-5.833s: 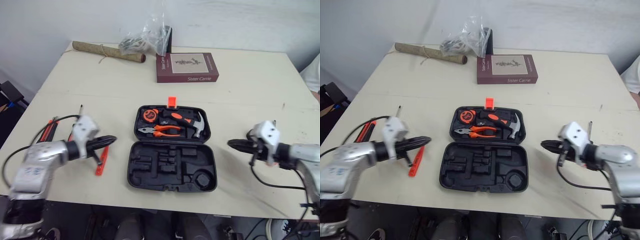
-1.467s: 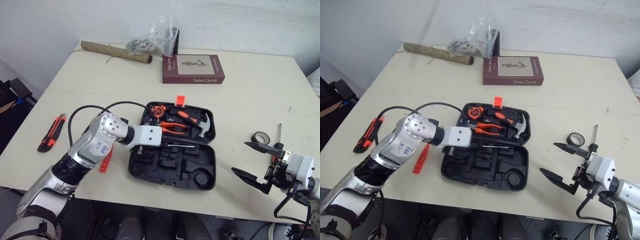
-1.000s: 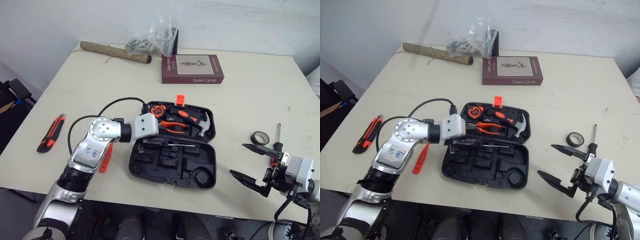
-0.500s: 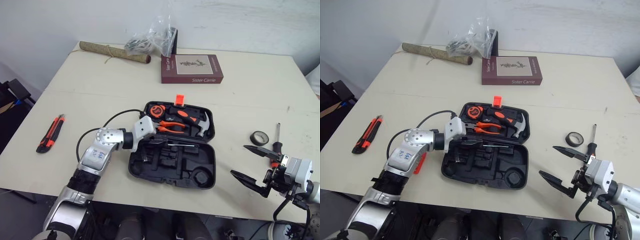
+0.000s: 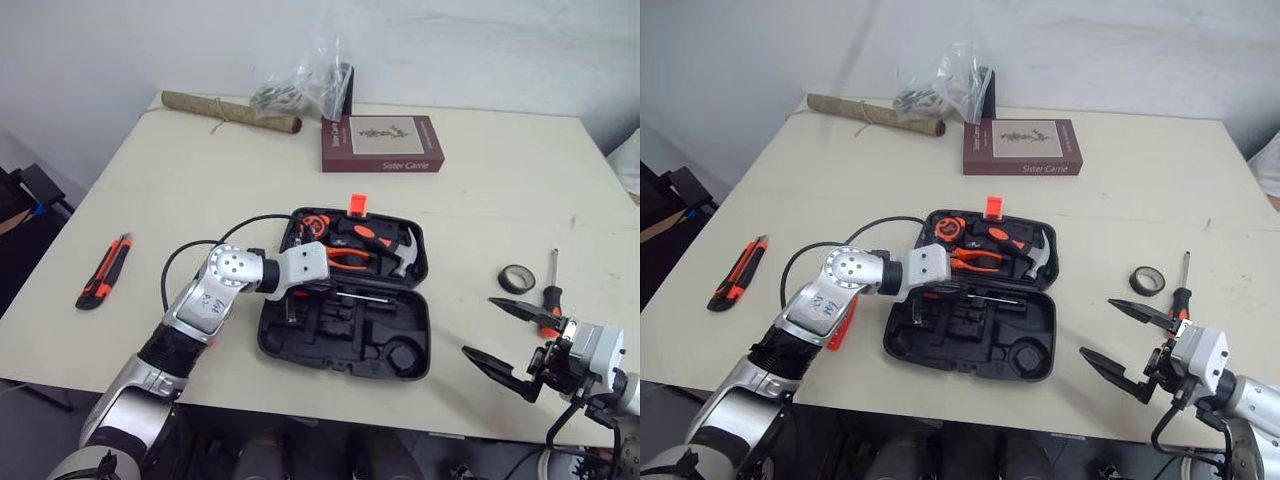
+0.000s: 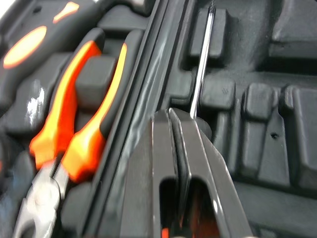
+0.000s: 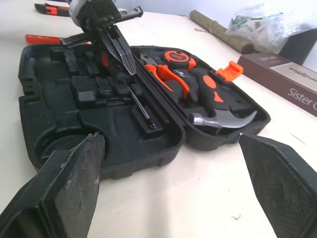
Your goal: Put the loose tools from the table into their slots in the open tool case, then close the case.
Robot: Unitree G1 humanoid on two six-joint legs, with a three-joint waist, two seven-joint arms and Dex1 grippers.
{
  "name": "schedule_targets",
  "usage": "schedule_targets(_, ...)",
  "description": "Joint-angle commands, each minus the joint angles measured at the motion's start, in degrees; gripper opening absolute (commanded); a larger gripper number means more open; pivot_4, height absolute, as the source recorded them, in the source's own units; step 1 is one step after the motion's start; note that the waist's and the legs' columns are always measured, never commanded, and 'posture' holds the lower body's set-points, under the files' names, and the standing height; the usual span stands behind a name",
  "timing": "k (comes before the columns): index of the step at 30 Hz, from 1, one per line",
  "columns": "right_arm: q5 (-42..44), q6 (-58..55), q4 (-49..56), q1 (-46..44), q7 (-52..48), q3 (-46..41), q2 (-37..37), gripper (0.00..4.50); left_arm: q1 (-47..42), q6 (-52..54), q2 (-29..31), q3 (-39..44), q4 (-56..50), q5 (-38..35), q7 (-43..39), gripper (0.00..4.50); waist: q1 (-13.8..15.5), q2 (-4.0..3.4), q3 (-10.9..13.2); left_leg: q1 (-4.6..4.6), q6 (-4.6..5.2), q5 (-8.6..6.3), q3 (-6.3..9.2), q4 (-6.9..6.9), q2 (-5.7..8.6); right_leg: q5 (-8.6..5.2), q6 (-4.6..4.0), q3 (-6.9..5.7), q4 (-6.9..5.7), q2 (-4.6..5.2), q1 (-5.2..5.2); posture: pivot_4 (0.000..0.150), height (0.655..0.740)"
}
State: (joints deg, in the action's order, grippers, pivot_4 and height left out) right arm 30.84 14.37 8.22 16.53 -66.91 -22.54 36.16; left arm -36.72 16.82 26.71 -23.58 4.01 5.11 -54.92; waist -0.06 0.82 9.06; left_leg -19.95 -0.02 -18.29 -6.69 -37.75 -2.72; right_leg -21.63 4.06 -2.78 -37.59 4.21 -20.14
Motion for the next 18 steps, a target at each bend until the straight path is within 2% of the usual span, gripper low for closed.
schedule_targets(1, 0.2, 1.9, -0.1, 0.0, -0.3, -0.2, -0.4, 4.5, 3.7, 3.4, -0.7, -8.1, 5.8, 5.1, -1.9, 0.03, 0.0, -0.12, -0.2, 0.21, 0.04, -0.05, -0.01, 0.02, 0.0, -0.01, 0.01, 0.01, 0.08, 0.0, 0.23, 0.15, 0.74)
schedule_targets(3, 0.0, 2.2, -0.4, -0.1, -0.3, -0.1, -0.5, 4.5, 3.8, 2.9, -1.2, -8.1, 6.2, 5.7, -1.9, 0.03, 0.0, -0.06, -0.6, 0.83, 0.11, -0.22, -0.02, 0.29, 0.02, -0.05, 0.06, 0.05, 0.35, 0.03, 0.85, 0.15, 0.74)
schedule_targets(6, -0.1, 2.0, -0.6, -0.8, 2.1, -1.2, -1.1, 4.5, 3.2, -3.8, -3.8, -1.9, 6.2, 1.8, 1.7, 0.03, 0.1, -0.27, -0.9, 0.9, 0.13, -0.24, -0.03, 0.48, 0.04, -0.05, 0.06, 0.06, 0.62, 0.07, 1.0, 0.15, 0.74)
schedule_targets(9, 0.5, 0.4, 0.4, -1.0, 6.2, -3.5, -1.0, 4.5, 3.5, -9.5, -4.5, 6.3, 3.8, -5.8, 0.5, 0.03, 0.2, -0.5, -0.8, 0.78, 0.13, -0.23, -0.03, 0.44, 0.06, -0.05, 0.06, 0.06, 0.58, 0.14, 0.81, 0.15, 0.74)
schedule_targets(11, 0.9, -1.1, 1.5, -0.1, 8.7, -5.6, -0.5, 4.5, 4.6, -9.4, -2.8, 10.8, 0.7, -12.3, -4.1, 0.03, 0.0, -0.2, -0.4, 0.6, 0.08, -0.18, -0.02, 0.46, 0.05, -0.05, 0.06, 0.05, 0.48, 0.14, 0.57, 0.15, 0.74)
schedule_targets(12, 1.2, -1.9, 2.0, 1.3, 9.9, -7.7, -0.2, 4.5, 5.2, -10.0, -1.3, 14.1, -0.3, -15.7, -5.9, 0.41, 0.0, -0.19, -0.4, 0.45, 0.05, -0.16, -0.02, 0.46, 0.03, -0.05, 0.06, 0.03, 0.47, 0.13, 0.44, 0.15, 0.74)
schedule_targets(13, 1.5, -2.4, 2.3, 2.9, 10.8, -9.8, -0.2, 4.5, 5.9, -11.3, -0.1, 17.3, -1.0, -18.6, -7.0, 0.52, 0.0, -0.24, -0.3, 0.39, 0.04, -0.16, -0.02, 0.46, 0.03, -0.05, 0.06, 0.02, 0.48, 0.12, 0.39, 0.15, 0.74)
schedule_targets(14, 1.7, -2.7, 2.5, 4.5, 11.4, -11.9, -0.2, 4.5, 6.3, -12.8, 1.0, 20.3, -1.3, -20.8, -7.5, 0.84, 0.0, -0.25, -0.3, 0.28, 0.04, -0.15, -0.02, 0.42, 0.03, -0.05, 0.06, 0.02, 0.47, 0.12, 0.3, 0.15, 0.74)
schedule_targets(18, 2.4, -4.0, 2.6, 12.3, 13.8, -20.0, -1.9, 4.5, 10.1, -10.8, 9.1, 31.9, -0.4, -25.1, -6.0, 2.53, -0.2, -0.27, -0.3, 0.11, -0.01, -0.12, -0.02, 0.5, 0.01, -0.05, 0.06, -0.01, 0.49, 0.09, 0.07, 0.15, 0.74)
